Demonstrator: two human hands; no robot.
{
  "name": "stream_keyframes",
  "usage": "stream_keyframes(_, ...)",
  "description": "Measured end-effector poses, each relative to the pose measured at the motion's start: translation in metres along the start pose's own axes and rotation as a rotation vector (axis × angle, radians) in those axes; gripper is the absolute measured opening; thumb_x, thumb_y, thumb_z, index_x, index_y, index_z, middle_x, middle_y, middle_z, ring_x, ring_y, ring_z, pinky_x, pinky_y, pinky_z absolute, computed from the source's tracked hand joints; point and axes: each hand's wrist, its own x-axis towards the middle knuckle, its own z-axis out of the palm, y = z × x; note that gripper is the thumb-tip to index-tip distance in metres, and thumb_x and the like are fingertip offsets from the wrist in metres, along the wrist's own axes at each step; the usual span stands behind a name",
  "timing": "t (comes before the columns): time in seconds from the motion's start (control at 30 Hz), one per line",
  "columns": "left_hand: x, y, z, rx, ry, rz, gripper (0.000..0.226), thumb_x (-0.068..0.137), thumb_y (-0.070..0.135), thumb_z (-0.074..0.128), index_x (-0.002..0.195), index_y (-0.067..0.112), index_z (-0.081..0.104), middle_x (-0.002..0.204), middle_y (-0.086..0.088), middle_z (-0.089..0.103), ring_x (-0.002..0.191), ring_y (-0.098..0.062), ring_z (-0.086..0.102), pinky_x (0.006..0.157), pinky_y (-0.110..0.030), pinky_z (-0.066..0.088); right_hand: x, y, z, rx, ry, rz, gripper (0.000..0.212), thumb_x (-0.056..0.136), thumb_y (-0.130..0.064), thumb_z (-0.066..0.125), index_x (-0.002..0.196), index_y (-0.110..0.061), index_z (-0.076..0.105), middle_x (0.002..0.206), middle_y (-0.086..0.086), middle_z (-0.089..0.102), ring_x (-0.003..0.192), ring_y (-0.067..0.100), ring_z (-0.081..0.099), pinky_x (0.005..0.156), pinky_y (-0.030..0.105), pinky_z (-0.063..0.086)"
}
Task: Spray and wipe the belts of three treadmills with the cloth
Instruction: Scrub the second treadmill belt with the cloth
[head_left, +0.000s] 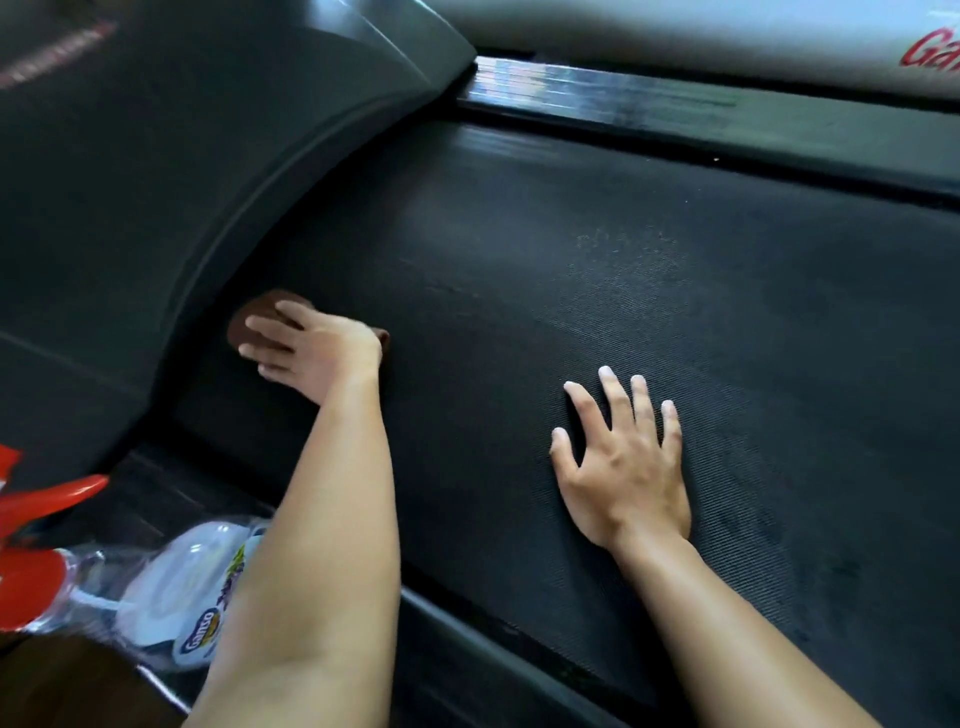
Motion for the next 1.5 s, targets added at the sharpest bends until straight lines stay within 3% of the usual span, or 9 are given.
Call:
stream_keyframes(0.23,-0.005,0.057,0.025,0.145,-0.166,0.548,0.102,0.084,0.045,0.071,0.16,0.02,0.008,0.167,-0.011,-0.007,0.151,-0.042,-0.009,0.123,-0.048,0.001,0.003,0.0,0.004,-0.004,0.006,0.015,0.061,0.092,-0.055,0.017,0.15,-0.04,0.023,0.165,-0.004,0.01,0.152,0.023,-0.002,0.121,0.049,-0.004)
stream_keyframes(0.43,-0.112,0.011,0.04,0.124,-0.144,0.846,0.067,0.099,0.029,0.04,0.16,0.018,0.013,0.167,-0.013,-0.006,0.151,-0.042,-0.009,0.124,-0.049,0.002,0.004,0.0,0.0,-0.013,-0.029,0.026,0.063,0.09,-0.056,0.017,0.151,-0.041,0.022,0.165,-0.004,0.008,0.152,0.022,-0.003,0.121,0.048,-0.005)
stream_keyframes(0.53,-0.133,-0.036,0.027,0.122,-0.122,0.77,0.064,0.102,0.029,0.039,0.16,0.024,0.011,0.167,-0.007,-0.007,0.152,-0.037,-0.008,0.123,-0.045,0.002,0.003,-0.001,-0.001,0.003,-0.014,0.026,0.063,0.091,-0.056,0.018,0.151,-0.039,0.027,0.165,-0.003,0.011,0.152,0.023,0.0,0.121,0.049,-0.003)
stream_keyframes(0.67,-0.103,-0.078,0.005,0.144,0.066,0.354,0.064,0.102,0.03,0.04,0.159,0.025,0.013,0.167,-0.01,-0.002,0.152,-0.04,-0.001,0.122,-0.047,0.009,0.001,-0.001,-0.004,-0.008,-0.027,0.026,0.056,0.098,-0.052,0.027,0.152,-0.038,0.026,0.165,-0.003,0.01,0.152,0.023,-0.002,0.122,0.048,-0.003)
stream_keyframes(0.87,-0.034,-0.043,-0.001,0.022,0.065,0.042,0.078,0.093,0.027,0.056,0.159,0.017,0.015,0.166,-0.017,-0.001,0.149,-0.049,-0.003,0.122,-0.054,0.007,0.001,-0.002,-0.002,-0.009,-0.022,0.03,0.062,0.091,-0.056,0.016,0.151,-0.041,0.024,0.165,-0.004,0.008,0.152,0.021,-0.002,0.122,0.047,-0.004)
stream_keyframes(1.03,0.01,0.021,0.013,0.108,-0.102,0.331,0.099,0.085,0.043,0.069,0.16,0.021,0.008,0.167,-0.011,-0.008,0.151,-0.042,-0.008,0.123,-0.047,0.001,0.001,-0.001,0.002,-0.022,-0.001,0.028,0.058,0.094,-0.055,0.022,0.151,-0.041,0.025,0.164,-0.005,0.012,0.152,0.02,0.001,0.122,0.048,-0.001)
stream_keyframes(1.13,-0.008,0.045,0.032,0.247,-0.182,0.698,0.083,0.09,0.046,0.05,0.159,0.015,0.017,0.167,-0.015,-0.007,0.151,-0.042,-0.011,0.124,-0.051,-0.003,0.003,0.0,0.002,-0.024,0.013,0.025,0.06,0.092,-0.055,0.022,0.15,-0.039,0.029,0.163,-0.003,0.017,0.152,0.022,0.005,0.121,0.049,0.001)
stream_keyframes(1.27,-0.093,0.019,0.038,0.059,-0.224,0.891,0.066,0.099,0.027,0.044,0.159,0.018,0.018,0.167,-0.014,-0.001,0.152,-0.039,-0.008,0.125,-0.043,0.0,0.002,0.0,-0.001,-0.021,-0.011,0.028,0.063,0.091,-0.055,0.019,0.152,-0.039,0.026,0.165,-0.004,0.012,0.152,0.021,0.001,0.121,0.047,-0.002)
stream_keyframes(1.5,-0.13,-0.095,0.02,0.194,0.006,0.626,0.071,0.09,0.033,0.017,0.157,0.013,0.025,0.165,-0.017,0.015,0.15,-0.044,0.008,0.122,-0.05,0.006,0.001,-0.002,-0.004,-0.04,-0.038,0.026,0.058,0.097,-0.054,0.025,0.153,-0.039,0.021,0.165,-0.003,0.007,0.152,0.022,-0.003,0.122,0.048,-0.002)
